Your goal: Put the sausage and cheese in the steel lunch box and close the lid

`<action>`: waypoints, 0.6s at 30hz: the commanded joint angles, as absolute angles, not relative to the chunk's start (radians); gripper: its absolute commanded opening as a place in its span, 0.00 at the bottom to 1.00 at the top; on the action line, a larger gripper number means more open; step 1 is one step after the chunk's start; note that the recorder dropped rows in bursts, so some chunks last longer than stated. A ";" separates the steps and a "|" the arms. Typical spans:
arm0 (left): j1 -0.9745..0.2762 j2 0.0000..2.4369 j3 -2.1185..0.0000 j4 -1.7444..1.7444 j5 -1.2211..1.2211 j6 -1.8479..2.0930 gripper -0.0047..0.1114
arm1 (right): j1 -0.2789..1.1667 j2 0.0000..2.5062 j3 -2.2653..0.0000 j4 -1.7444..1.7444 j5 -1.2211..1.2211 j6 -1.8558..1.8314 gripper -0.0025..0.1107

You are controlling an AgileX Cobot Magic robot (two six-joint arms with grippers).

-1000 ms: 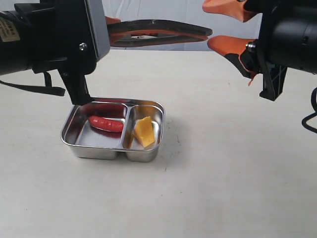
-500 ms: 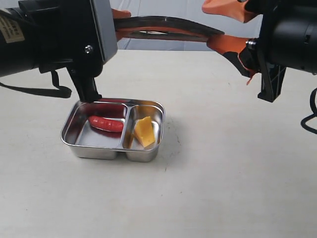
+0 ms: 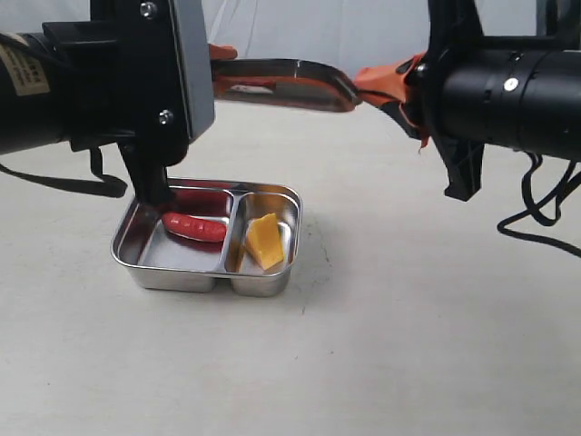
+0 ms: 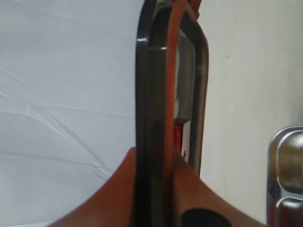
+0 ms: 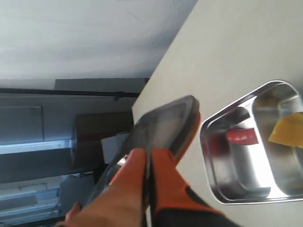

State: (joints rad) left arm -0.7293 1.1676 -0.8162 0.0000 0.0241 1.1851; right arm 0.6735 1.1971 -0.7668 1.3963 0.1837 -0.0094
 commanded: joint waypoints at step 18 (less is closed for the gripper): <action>-0.742 1.359 -0.822 0.013 0.006 1.161 0.04 | 0.678 1.425 -0.767 1.417 0.167 -0.223 0.01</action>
